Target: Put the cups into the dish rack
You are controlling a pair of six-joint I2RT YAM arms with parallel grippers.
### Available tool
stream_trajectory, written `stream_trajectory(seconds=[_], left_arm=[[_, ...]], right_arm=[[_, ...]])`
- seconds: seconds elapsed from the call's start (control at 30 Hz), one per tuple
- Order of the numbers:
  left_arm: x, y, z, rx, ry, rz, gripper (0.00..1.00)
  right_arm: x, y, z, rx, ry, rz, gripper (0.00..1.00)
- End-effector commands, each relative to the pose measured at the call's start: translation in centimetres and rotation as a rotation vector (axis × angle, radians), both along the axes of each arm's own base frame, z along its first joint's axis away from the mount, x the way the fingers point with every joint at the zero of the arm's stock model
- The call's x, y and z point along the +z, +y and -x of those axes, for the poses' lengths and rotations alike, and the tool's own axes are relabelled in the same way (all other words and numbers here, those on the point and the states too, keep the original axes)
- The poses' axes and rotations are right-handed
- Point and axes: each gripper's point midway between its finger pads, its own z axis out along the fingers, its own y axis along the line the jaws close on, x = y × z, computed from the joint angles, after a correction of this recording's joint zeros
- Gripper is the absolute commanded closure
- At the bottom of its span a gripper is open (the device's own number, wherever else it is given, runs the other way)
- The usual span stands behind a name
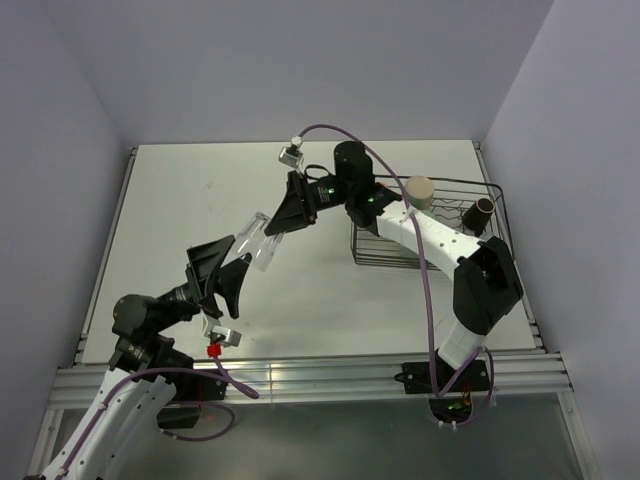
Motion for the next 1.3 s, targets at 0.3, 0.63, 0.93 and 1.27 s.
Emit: stream_trajectory(seconds=[0.3, 0.63, 0.93, 1.27], left_arm=[[0.7, 0.6, 0.4, 0.032, -0.006, -0.019, 0.03], [2.7, 2.9, -5.0, 0.237, 0.175, 0.116, 0.01], [2.8, 3.7, -8.1, 0.294, 0.475, 0.31, 0.01], [3.9, 4.3, -14.0, 0.47, 1.095, 0.733, 0.01]], right_arm=[[6.1, -7.8, -6.8, -0.308, -0.291, -0.004, 1.0], [3.8, -16.3, -10.1, -0.604, -0.589, 0.322, 1.0], [0.8, -21.7, -10.4, -0.723, -0.821, 0.613, 1.0], [-2.9, -25.6, -11.5, -0.832, -0.877, 0.811, 1.0]])
